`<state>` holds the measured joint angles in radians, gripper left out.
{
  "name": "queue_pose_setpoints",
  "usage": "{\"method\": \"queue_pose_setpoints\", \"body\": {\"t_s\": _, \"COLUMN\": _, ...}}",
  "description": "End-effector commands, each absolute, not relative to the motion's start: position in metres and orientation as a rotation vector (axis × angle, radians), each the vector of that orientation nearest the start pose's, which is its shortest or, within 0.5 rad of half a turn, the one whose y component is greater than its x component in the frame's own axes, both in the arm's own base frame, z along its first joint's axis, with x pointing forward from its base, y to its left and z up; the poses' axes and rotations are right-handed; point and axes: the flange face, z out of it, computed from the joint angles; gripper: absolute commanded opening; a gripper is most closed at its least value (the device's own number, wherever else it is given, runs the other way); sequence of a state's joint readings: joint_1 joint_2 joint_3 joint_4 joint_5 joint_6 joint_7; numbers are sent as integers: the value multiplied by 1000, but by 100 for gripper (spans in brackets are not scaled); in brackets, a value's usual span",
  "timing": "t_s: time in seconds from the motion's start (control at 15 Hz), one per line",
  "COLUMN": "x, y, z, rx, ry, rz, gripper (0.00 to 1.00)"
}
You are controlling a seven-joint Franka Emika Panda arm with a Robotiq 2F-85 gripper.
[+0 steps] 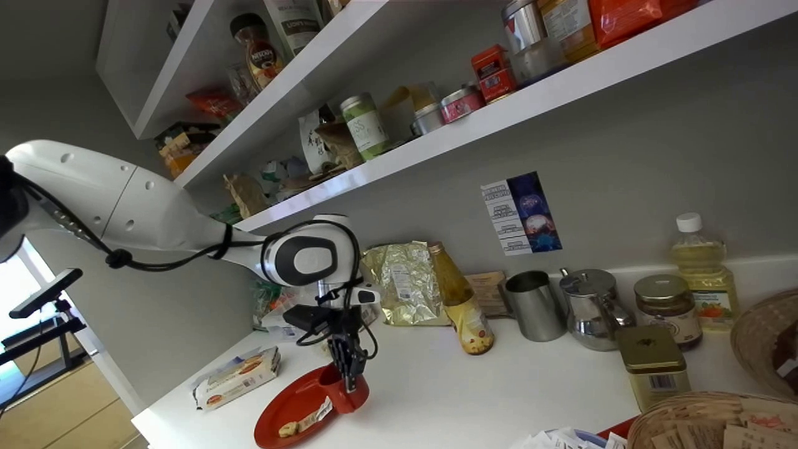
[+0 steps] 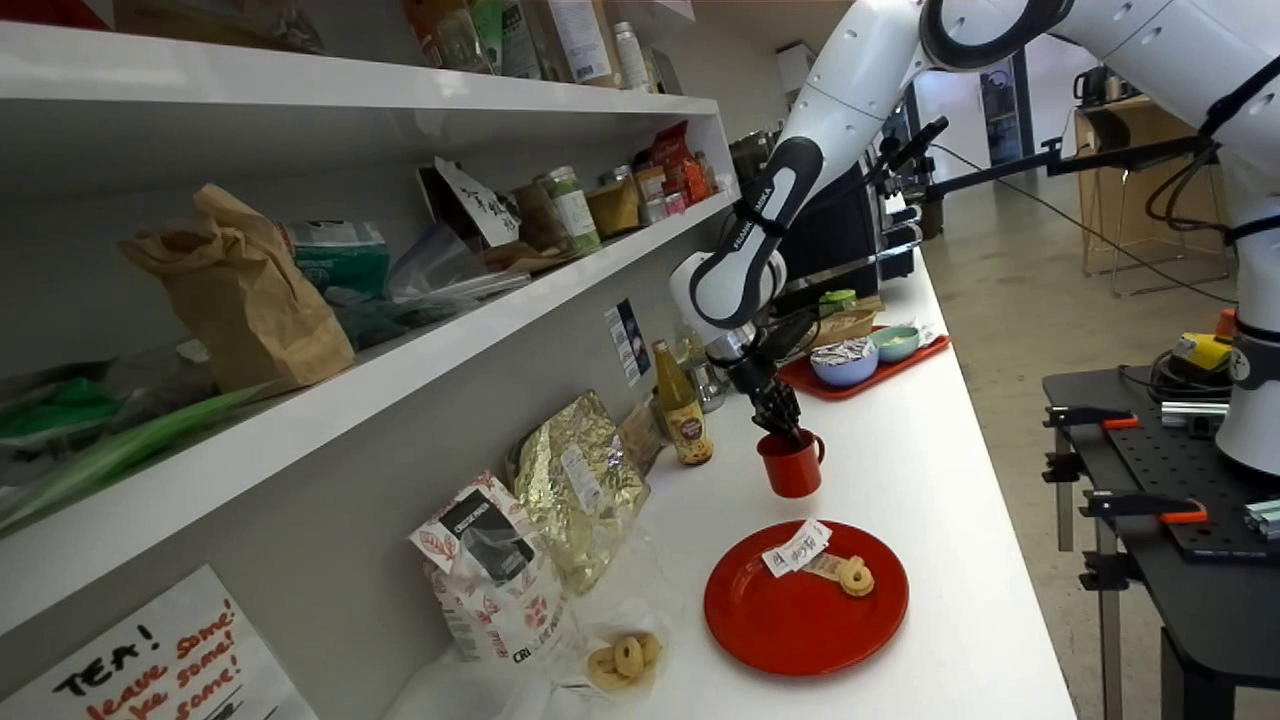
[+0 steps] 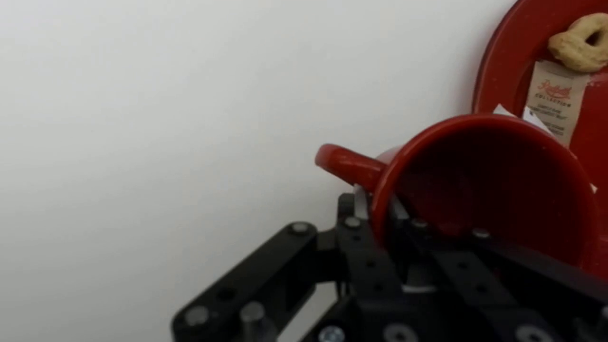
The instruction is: Remove the cup from the plate
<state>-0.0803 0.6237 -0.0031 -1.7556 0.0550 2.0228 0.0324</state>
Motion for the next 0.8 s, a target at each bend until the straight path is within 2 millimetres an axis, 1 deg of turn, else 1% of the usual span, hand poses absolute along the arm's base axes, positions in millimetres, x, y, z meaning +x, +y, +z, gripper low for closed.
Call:
{"method": "queue_pose_setpoints", "body": {"t_s": 0.0, "x": 611, "y": -65, "z": 187, "rx": -3007, "ry": 264, "rz": 553, "gripper": 2}}
{"method": "queue_pose_setpoints", "body": {"t_s": 0.13, "x": 608, "y": -67, "z": 184, "rx": -3011, "ry": 274, "rz": 564, "gripper": 2}}
{"method": "queue_pose_setpoints", "body": {"t_s": 0.4, "x": 608, "y": -62, "z": 178, "rx": -3017, "ry": 263, "rz": 586, "gripper": 2}}
{"method": "queue_pose_setpoints", "body": {"t_s": 0.73, "x": 606, "y": -60, "z": 164, "rx": -3016, "ry": 257, "rz": 625, "gripper": 2}}
